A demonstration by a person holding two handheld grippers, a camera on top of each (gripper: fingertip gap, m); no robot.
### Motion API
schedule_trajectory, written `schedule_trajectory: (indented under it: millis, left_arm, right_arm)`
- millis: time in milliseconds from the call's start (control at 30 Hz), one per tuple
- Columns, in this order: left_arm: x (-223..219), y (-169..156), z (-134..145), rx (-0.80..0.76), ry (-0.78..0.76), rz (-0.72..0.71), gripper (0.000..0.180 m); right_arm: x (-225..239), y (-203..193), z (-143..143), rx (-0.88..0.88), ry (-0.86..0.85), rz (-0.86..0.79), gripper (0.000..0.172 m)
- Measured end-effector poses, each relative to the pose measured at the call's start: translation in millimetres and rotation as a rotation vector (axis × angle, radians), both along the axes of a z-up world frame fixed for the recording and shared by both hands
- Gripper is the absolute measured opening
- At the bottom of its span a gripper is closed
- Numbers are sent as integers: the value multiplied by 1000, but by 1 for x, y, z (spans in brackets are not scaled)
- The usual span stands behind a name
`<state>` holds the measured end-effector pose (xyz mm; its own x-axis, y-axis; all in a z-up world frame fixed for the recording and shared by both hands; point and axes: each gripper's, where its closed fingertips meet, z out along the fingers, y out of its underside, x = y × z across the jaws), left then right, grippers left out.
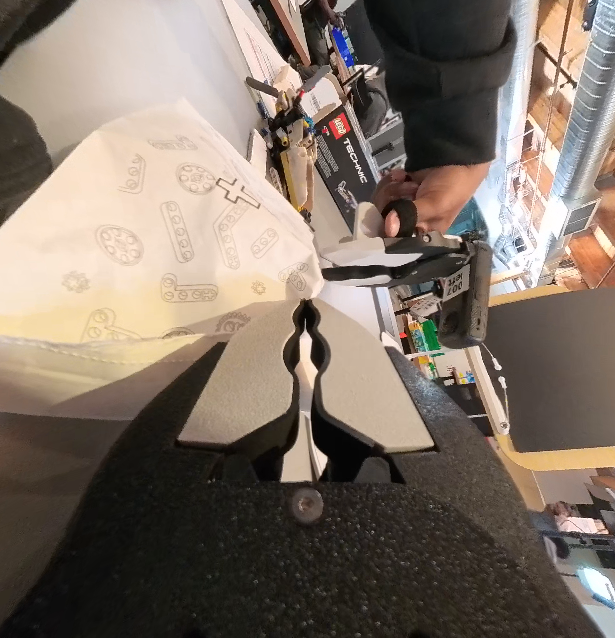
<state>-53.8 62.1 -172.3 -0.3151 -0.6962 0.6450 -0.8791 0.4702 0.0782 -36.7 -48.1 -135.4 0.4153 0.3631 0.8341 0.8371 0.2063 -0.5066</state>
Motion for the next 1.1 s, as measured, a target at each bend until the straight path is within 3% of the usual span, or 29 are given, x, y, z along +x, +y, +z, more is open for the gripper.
schedule_trajectory:
  millis: [133, 367, 533, 667, 933, 1100]
  left_arm:
    - [3, 1, -5, -16, 61, 23, 43]
    - [-25, 1, -26, 35, 298, -104, 37]
    - [-34, -11, -19, -52, 327, -133, 1]
    - [-25, -5, -4, 23, 196, -103, 2]
    - [-3, -7, 78, 243, -324, -55, 2]
    - [-10, -16, 83, 316, -477, -21, 2]
  right_arm:
    - [-1, -1, 0, 17, -19, 5, 0]
    - [-1, -2, 2, 33, -32, 5, 0]
    - [1, -2, 1, 29, -33, 4, 0]
    - [5, -1, 5, 35, -32, -8, 0]
    - [24, -2, 34, 10, -220, 8, 0]
    - [36, -7, 47, -103, -337, -3, 0]
